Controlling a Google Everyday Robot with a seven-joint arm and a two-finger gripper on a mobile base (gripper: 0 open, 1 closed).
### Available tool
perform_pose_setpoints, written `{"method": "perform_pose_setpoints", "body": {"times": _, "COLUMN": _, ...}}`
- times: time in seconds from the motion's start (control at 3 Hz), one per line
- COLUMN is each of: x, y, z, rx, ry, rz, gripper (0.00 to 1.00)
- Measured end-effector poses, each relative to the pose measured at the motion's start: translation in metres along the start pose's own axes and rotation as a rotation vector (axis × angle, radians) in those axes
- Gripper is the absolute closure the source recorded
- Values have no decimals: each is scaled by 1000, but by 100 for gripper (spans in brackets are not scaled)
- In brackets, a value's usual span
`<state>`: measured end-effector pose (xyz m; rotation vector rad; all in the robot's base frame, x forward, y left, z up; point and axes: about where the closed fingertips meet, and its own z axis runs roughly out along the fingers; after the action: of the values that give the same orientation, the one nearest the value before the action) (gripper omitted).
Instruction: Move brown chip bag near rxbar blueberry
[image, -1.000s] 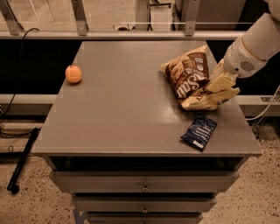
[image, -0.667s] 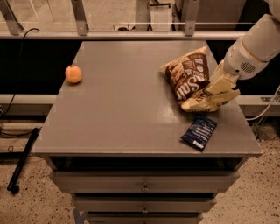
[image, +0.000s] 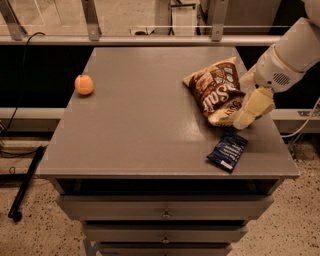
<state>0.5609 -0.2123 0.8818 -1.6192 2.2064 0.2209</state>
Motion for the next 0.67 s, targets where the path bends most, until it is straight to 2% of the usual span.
{"method": "perform_pose_setpoints", "body": {"times": 0.33, "x": 0, "y": -4, "z": -16, "rx": 32, "ry": -22, "rz": 11, "gripper": 0}}
{"method": "perform_pose_setpoints", "body": {"times": 0.67, "x": 21, "y": -20, "z": -50, "rx": 89, "ry": -107, "rz": 32, "gripper": 0}}
